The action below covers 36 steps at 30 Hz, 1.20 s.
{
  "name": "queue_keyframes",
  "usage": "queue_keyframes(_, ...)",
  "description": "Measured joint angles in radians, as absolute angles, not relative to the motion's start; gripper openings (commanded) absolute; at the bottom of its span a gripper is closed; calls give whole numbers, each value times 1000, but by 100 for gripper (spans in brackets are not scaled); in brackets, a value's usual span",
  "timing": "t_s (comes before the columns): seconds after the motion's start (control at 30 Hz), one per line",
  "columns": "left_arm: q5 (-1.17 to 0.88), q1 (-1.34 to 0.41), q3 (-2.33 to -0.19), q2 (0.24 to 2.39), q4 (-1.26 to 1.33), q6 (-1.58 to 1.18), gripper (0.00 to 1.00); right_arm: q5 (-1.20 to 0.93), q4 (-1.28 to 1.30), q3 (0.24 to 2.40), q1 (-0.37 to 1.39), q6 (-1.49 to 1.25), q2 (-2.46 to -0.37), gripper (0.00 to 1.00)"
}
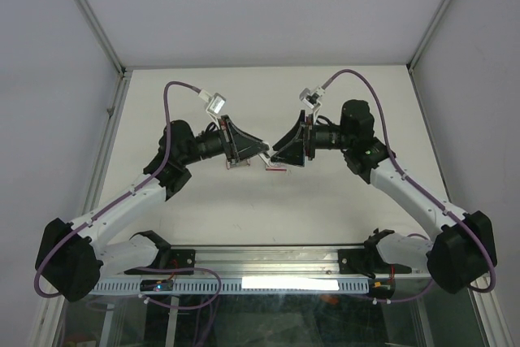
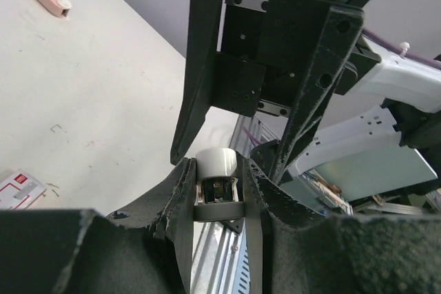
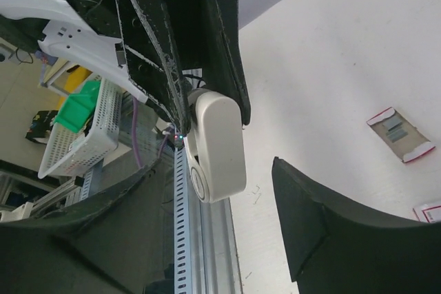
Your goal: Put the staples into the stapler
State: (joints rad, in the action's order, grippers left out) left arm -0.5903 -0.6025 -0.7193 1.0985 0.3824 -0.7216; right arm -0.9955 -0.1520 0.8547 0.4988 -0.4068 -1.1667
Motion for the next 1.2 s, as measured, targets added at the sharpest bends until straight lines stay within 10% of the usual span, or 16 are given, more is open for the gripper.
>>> queue_keyframes(0.27, -667, -603, -719, 1097, 414, -723, 0, -1058, -246, 855, 527, -473, -1207, 39)
queue_keyframes(0.4, -686, -603, -719, 1092, 421, -725, 1, -1067, -267, 855, 538, -490, -1211, 7)
queue_keyframes(0.5, -693, -603, -719, 1086, 426, -734, 62, -1078, -284, 855, 539, -496, -1211, 0)
queue_keyframes(0.6, -691, -603, -718, 1080, 430, -736, 85, -1076, -295, 854, 541, -499, -1211, 0)
queue_keyframes(0.9, -686, -603, -701, 1032, 415, -722, 56, -1055, -294, 854, 542, -500, -1211, 0)
queue_keyframes(1.2, -681, -603, -678, 1013, 398, -713, 57, -1054, -297, 852, 539, -505, -1208, 0)
